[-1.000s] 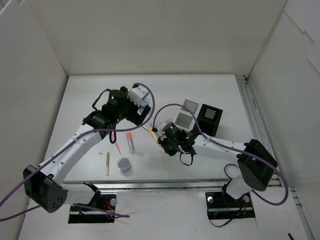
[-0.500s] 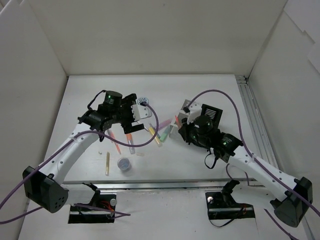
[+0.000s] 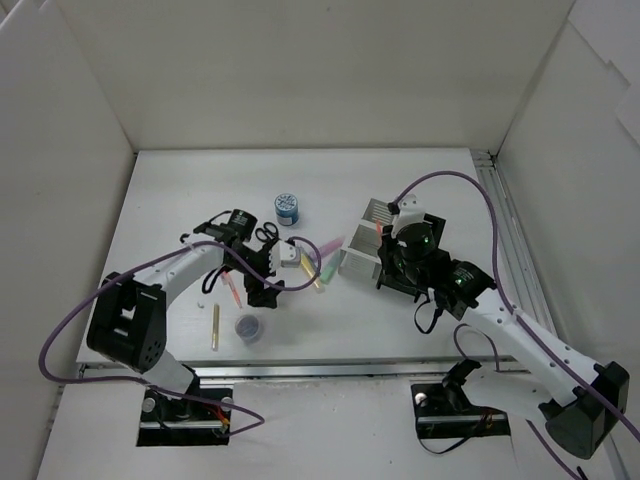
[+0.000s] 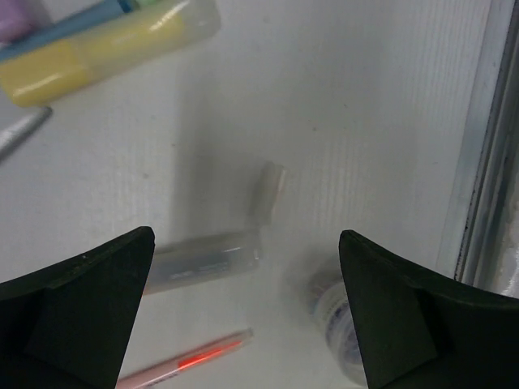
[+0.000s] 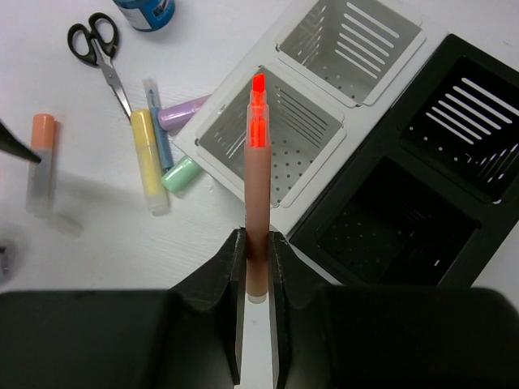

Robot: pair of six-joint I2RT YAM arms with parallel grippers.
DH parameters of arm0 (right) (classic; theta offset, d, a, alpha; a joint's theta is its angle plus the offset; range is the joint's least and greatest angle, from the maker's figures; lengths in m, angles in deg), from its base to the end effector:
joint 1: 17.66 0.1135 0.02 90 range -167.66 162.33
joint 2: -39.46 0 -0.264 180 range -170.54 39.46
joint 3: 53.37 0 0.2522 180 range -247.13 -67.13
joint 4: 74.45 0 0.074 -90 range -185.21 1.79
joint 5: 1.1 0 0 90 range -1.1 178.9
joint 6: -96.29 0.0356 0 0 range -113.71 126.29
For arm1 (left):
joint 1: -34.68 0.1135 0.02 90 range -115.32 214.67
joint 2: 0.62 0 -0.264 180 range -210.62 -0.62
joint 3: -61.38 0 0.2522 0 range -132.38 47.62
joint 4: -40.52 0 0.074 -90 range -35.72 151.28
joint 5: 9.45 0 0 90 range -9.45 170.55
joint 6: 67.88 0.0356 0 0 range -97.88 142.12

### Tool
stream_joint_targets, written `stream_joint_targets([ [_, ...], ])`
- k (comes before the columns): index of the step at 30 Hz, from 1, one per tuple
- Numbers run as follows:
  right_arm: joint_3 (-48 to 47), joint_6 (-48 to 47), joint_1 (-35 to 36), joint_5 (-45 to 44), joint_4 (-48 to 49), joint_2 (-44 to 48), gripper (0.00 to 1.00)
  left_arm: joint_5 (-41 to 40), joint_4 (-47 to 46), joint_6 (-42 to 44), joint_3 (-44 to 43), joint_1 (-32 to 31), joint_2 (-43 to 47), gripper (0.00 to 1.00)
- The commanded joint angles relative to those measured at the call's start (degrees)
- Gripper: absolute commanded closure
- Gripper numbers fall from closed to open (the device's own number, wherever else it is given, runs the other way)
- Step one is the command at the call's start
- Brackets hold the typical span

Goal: Sort the stationery into containers
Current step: Close the pen cap on the pen.

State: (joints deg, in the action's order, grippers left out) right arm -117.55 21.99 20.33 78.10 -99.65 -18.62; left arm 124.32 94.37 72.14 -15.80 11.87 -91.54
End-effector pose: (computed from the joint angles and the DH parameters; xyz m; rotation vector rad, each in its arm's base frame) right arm 0.1886 0.1389 0.3287 -0.2443 1.9086 0.4553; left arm 0.2737 -0.1418 0.2254 1.6205 1.8665 -0.8472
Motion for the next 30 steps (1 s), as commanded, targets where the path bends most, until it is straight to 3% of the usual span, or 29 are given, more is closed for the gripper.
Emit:
stream_joint_targets([
  [1, -3.02, 1.08, -0.21, -2.46, 1.16, -1.42, 1.0, 1.23, -6.78, -2.82, 4.69, -0.66, 7.15, 0.07],
  [4, -3.38, 0.91, -0.73, -2.38, 1.07, -2.12, 1.0, 1.41, -8.01, -3.09, 7.07, -0.66, 8.91, 0.15],
  [14, -2.41, 1.61, -0.73, -3.17, 1.07, -0.45, 1.0, -1.32, -13.64, -3.88, 12.27, -2.94, 6.37, 0.22],
  [20, -2.59, 1.78, -0.73, -2.81, 1.16, -0.54, 1.0, -8.59, -14.96, -3.79, 13.49, -8.3, 5.4, 0.27],
  [26, -2.85, 2.14, -0.91, -2.81, 1.07, -0.71, 1.0, -13.43, -14.09, -5.46, 10.78, -10.41, 1.54, 0.33],
  [30, -3.02, 2.31, -0.82, -3.16, 1.16, -0.19, 1.0, -15.64, -12.24, -6.51, 8.93, -10.94, -1.81, 0.44],
])
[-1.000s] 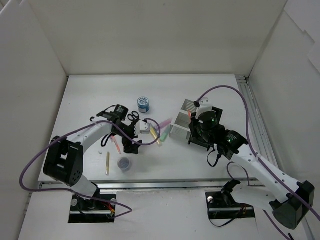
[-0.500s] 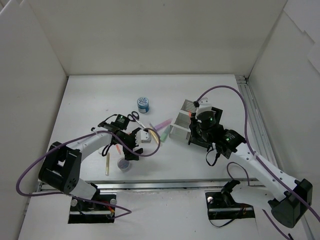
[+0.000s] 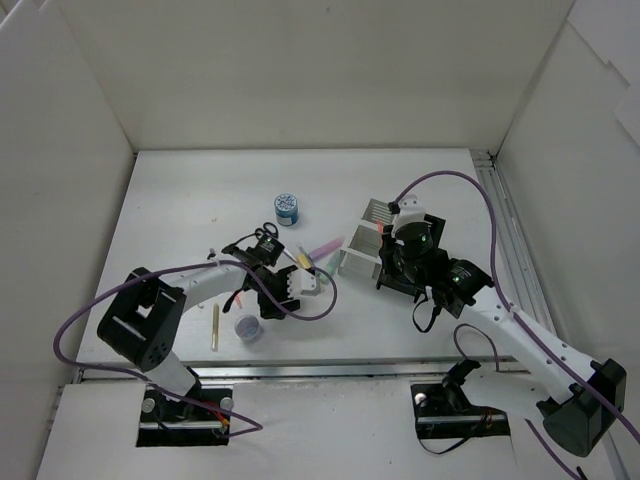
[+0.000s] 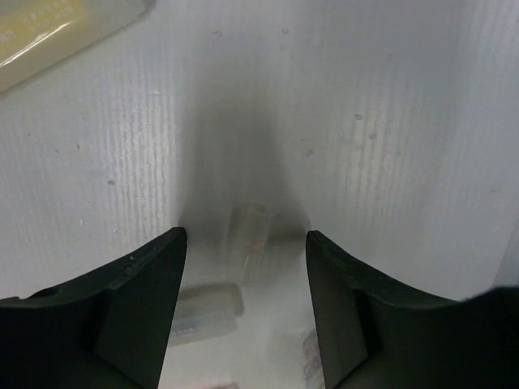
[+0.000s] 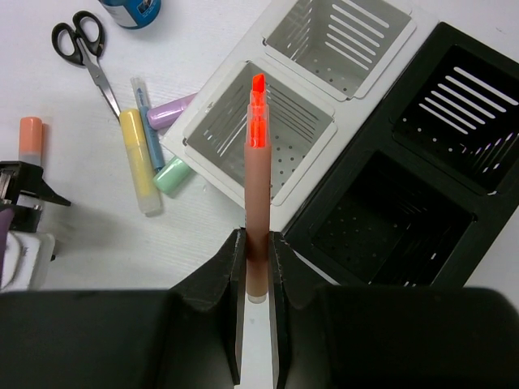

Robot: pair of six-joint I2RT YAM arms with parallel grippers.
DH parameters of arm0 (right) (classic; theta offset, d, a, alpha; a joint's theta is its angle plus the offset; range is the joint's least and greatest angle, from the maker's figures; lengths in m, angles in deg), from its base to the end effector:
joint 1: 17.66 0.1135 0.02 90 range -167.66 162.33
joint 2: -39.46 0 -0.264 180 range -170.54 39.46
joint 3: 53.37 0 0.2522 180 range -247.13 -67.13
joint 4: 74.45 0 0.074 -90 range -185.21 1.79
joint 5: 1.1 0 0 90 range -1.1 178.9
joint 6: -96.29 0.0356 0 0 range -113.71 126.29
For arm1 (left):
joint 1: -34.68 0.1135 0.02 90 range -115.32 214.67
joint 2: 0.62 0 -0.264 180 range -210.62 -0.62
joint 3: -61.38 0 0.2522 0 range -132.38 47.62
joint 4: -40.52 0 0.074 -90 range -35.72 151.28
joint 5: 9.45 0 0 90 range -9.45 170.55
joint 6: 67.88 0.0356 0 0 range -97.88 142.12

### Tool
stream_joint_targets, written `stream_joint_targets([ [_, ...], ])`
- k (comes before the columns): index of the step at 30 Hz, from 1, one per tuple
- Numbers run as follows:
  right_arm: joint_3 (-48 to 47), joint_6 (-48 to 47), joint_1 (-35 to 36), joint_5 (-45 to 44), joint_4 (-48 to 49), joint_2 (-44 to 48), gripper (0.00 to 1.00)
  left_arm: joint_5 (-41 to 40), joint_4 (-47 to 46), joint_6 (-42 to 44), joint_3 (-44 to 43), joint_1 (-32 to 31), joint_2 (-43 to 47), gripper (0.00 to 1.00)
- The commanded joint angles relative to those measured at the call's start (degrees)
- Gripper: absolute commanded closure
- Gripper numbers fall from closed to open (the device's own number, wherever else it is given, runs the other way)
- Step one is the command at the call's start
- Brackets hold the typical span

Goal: Sort the stationery into containers
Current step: Close the pen cap on the pen.

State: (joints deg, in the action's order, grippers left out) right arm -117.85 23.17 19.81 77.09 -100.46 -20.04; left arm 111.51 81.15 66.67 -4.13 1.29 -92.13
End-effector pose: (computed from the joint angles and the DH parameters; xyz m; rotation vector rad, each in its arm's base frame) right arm 0.1940 0.1395 0.3238 -0.2121 1.9426 0.4321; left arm 0.2363 -0.1777 0.1709 1.7581 1.9356 -0.6671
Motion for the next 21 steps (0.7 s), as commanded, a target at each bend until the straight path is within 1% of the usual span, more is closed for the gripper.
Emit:
stream_joint_targets([
  [1, -2.63, 1.13, -0.38, -2.42, 1.97, 1.41, 1.0, -3.1, 0.99, -1.05, -2.75, -0.36, -1.83, 0.45],
  [2, -2.63, 1.13, -0.38, -2.69, 1.88, 1.58, 1.0, -3.53, 0.99, -1.14, -2.83, -0.36, -2.1, 0.45],
  [5, -2.63, 1.4, -0.3, -3.21, 1.97, 1.32, 1.0, -5.02, 0.99, -2.19, -3.44, -0.89, -3.5, 0.5],
  [6, -2.72, 1.66, -0.38, -3.39, 1.88, 1.15, 1.0, -5.38, 0.81, -2.8, -3.62, -0.89, -4.29, 0.55],
  [10, -3.33, 1.49, -0.3, -3.83, 1.97, 1.06, 1.0, -5.65, 1.69, -2.81, -4.24, -0.89, -5.7, 0.66],
  [11, -3.42, 1.4, -0.3, -3.92, 1.88, 1.06, 1.0, -5.56, 1.87, -2.81, -4.41, -0.89, -5.79, 0.71],
  [16, -3.51, 0.7, -0.47, -3.48, 1.97, 0.27, 1.0, -4.51, 3.27, -0.88, -4.41, -0.89, -5.53, 0.82],
  [17, -3.68, 0.52, -0.38, -3.13, 1.79, 0.09, 1.0, -3.64, 4.49, -0.53, -5.02, -0.89, -5.27, 0.93],
  [18, -3.69, -0.09, -0.56, -2.87, 1.97, -0.08, 1.0, -1.89, 5.2, -0.44, -6.6, -0.89, -4.57, 0.99],
  [19, -3.69, -0.27, -0.39, -2.69, 1.88, -0.26, 1.0, -0.04, 6.43, 0.26, -7.74, -0.19, -3.95, 1.0],
  [20, -3.77, -0.45, -0.47, -2.69, 1.88, -0.26, 1.0, 2.5, 9.66, 1.4, -8.97, 0.51, -3.51, 1.0],
  [21, -3.69, -0.45, -0.38, -2.69, 1.97, -0.09, 1.0, 4.61, 11.08, 2.46, -10.38, 2.52, -2.55, 1.0],
])
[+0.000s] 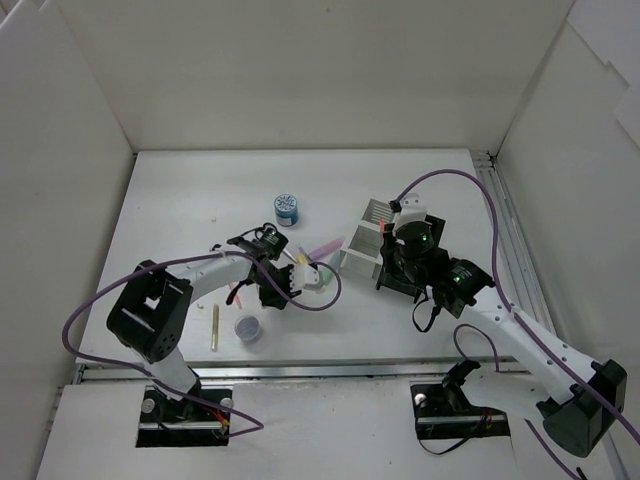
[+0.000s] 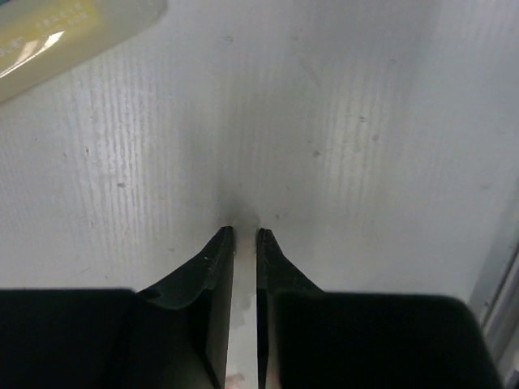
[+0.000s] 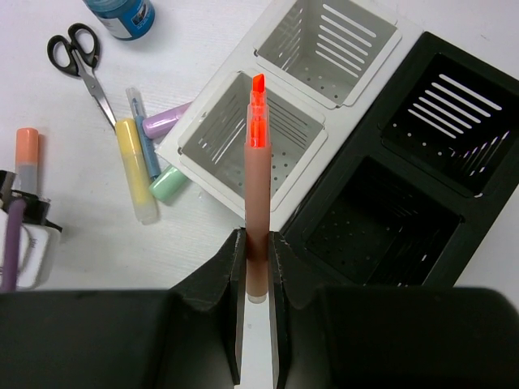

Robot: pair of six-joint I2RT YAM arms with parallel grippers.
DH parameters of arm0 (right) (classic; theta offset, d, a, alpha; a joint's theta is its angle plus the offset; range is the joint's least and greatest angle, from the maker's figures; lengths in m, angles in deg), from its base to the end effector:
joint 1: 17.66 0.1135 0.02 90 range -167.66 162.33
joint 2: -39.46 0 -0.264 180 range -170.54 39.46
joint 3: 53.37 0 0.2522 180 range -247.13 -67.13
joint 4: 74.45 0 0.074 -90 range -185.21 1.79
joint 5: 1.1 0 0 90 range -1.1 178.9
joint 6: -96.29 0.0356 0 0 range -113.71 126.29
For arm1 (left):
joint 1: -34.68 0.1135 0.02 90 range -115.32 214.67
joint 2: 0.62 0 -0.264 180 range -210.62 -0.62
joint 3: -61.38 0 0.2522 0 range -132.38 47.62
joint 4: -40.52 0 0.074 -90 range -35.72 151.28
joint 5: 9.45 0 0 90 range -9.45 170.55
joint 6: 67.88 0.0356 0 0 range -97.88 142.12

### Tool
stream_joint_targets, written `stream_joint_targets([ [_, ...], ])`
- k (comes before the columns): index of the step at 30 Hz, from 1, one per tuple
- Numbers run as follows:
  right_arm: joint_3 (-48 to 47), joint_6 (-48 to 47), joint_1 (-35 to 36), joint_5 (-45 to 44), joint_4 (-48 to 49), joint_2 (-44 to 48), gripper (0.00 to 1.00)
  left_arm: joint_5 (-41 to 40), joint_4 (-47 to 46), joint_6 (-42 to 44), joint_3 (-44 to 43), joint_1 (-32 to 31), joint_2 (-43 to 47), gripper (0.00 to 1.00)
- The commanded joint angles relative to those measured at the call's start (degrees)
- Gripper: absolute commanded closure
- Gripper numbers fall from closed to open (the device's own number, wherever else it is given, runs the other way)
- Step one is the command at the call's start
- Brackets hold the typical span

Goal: Sort the stationery into containers
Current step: Close the pen cap on the pen.

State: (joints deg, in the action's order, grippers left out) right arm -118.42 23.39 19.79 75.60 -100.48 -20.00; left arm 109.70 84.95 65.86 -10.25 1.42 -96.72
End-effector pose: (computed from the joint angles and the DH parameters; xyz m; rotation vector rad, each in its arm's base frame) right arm 0.1944 0.1386 0.3275 -0.1875 1.9306 0.4150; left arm 0.2543 -0.1875 0.1735 1.7574 2.0023 -0.6437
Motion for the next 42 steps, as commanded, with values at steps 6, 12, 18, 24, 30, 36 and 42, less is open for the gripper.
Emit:
stream_joint_targets([
  [6, -0.58, -0.67, -0.36, 0.03, 2.6, 3.03, 1.0, 14.18, 16.16, 8.01, -15.77, 8.55, -0.41, 1.0],
  [12, 1.27, -3.3, -0.36, 4.07, 2.95, 7.07, 1.0, 28.65, 23.18, 6.17, -35.0, 13.47, -3.21, 1.0],
  [18, 5.13, -6.2, 0.07, 9.42, 8.03, 12.08, 1.0, 50.12, 25.59, -5.91, -51.02, 17.43, -5.25, 1.0],
  [24, 8.56, -8.84, 0.08, 17.6, 11.83, 14.72, 1.0, 45.41, -18.23, -46.51, -38.23, 17.44, 7.56, 1.0],
  [30, 10.6, -12.09, 0.34, 26.29, 17.02, 16.31, 1.0, 28.42, -34.53, -61.66, -20.56, 14.62, 24.27, 1.0],
  [36, 8.57, -16.22, 1.31, 36.76, 15.17, 14.9, 1.0, 20.88, -25.24, -68.87, -16.41, 13.57, 28.94, 1.0],
  [42, 9.27, -16.31, 1.83, 39.14, 18.93, 13.76, 1.0, 6.13, -25.04, -79.84, -10.1, 12.95, 32.19, 1.0],
])
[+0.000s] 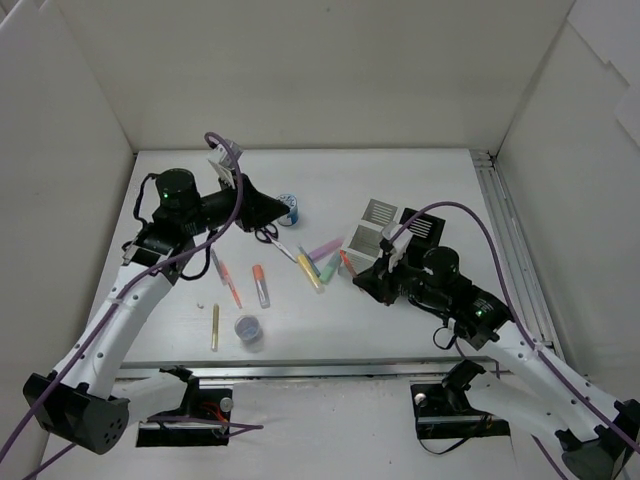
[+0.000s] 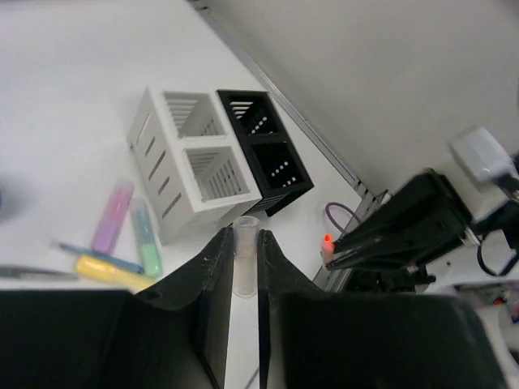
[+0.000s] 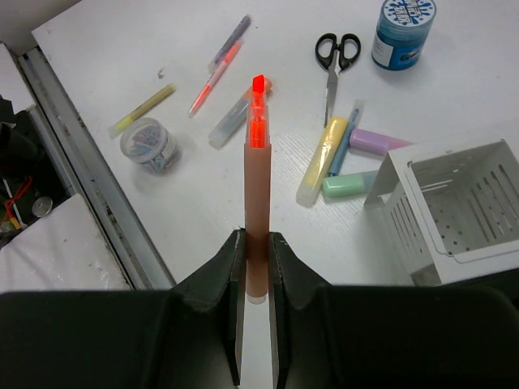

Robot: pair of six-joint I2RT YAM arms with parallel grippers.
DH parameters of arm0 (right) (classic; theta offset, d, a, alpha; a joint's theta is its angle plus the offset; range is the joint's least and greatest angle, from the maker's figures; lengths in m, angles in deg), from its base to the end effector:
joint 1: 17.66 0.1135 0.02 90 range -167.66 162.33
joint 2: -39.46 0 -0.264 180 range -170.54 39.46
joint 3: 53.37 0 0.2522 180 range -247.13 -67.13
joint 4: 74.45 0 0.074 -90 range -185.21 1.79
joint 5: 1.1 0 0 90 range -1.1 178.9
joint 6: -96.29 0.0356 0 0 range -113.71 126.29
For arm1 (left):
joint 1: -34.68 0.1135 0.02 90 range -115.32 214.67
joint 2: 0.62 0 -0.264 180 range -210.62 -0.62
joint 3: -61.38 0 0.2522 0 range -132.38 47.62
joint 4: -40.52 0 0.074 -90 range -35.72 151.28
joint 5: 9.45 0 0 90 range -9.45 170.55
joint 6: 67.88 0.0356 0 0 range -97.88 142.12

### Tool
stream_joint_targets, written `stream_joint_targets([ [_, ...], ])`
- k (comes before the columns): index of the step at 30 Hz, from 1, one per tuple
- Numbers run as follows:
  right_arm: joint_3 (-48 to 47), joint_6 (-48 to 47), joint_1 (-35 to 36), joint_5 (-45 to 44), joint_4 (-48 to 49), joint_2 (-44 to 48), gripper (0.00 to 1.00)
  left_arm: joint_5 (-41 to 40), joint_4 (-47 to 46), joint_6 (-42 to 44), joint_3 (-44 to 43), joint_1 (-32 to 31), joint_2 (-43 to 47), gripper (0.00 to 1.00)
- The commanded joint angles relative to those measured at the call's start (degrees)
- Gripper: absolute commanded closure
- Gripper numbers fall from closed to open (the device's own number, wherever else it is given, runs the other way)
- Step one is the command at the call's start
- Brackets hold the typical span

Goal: Sort the stationery into containers
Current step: Close the pen cap on the pen.

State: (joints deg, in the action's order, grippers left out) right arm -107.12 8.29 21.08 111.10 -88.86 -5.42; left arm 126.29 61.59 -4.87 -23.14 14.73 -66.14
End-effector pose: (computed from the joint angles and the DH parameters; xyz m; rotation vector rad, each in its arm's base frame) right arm 0.1387 0.1285 0.3283 -0.8262 1.5237 0.8530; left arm 0.2243 -0.1085 0.4323 0.5588 1.6588 -1.2501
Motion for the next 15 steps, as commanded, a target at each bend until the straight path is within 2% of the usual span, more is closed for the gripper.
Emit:
stream_joint_targets([
  [1, -1.76, -0.08, 0.72, 3.99, 8.54, -0.99, 1.0, -12.14, -4.04, -10.88, 4.39, -0.36, 2.84, 1.0],
  [5, -1.06, 1.78, 0.63, 2.24, 12.51, -1.78, 1.0, -17.34, -4.32, -15.47, 6.16, -0.36, 3.55, 1.0],
  [8, -1.85, 1.08, 0.63, 1.45, 11.9, -2.66, 1.0, -16.56, -4.76, -14.77, 5.99, -0.36, 3.73, 1.0],
  [12, -5.44, -5.94, 0.72, 1.54, 6.46, -5.47, 1.0, -13.32, -3.54, -11.26, 5.2, -0.36, 2.85, 1.0],
  [14, -9.12, -11.2, 0.81, 0.13, 3.48, -8.1, 1.0, -12.34, -0.38, -7.39, 4.67, -0.36, 1.89, 1.0],
  [15, -10.54, -17.14, 0.81, 0.48, 2.24, -8.98, 1.0, -11.55, 0.33, -5.99, 5.02, -0.88, 1.62, 1.0],
])
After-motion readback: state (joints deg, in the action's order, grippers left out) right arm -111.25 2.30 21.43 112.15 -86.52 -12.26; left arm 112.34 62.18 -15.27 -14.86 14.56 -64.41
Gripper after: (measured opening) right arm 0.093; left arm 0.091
